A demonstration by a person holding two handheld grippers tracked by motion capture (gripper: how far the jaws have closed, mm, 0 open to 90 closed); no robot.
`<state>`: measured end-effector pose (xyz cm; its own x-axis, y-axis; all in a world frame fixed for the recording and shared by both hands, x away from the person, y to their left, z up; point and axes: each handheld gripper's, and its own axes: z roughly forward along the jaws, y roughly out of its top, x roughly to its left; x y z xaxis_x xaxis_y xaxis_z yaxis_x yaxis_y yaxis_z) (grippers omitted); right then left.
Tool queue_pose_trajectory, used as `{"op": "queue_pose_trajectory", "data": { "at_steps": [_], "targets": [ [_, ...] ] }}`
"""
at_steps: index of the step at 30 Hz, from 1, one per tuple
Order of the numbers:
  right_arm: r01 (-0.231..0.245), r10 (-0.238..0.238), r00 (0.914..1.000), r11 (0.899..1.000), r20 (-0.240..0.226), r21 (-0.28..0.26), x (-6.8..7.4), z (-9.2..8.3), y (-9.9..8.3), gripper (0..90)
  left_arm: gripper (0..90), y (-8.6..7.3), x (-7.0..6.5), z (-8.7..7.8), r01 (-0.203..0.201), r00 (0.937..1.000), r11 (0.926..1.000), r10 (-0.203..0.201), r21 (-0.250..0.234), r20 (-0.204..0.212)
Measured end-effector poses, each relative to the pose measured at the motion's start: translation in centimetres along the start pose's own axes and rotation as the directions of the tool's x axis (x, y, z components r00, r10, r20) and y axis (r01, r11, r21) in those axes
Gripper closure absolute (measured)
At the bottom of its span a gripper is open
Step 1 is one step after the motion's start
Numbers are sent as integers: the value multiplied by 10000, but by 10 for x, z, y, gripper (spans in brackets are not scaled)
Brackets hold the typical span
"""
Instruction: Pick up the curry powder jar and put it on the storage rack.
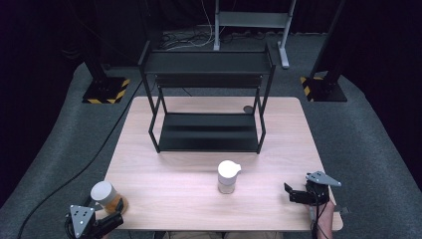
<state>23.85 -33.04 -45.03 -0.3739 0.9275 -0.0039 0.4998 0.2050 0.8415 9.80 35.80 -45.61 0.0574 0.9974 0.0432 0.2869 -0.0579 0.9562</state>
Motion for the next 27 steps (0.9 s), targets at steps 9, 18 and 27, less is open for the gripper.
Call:
{"op": "queue_pose_trajectory", "data": {
  "at_steps": [9,18,27],
  "targets": [
    [68,-67,10000,9999,57,-122,2,-1,-2,0,0,2,0,-1,-111,9999,9999,111,23,92],
    [6,-4,9999,9999,134,-148,2,-1,-2,0,0,4,-1,0,-188,9997,9995,191,-245,129],
    [-8,10,9999,9998,117,-210,2,-1,-4,0,0,4,1,7,-21,10000,9994,21,-342,-10]
  ]
}}
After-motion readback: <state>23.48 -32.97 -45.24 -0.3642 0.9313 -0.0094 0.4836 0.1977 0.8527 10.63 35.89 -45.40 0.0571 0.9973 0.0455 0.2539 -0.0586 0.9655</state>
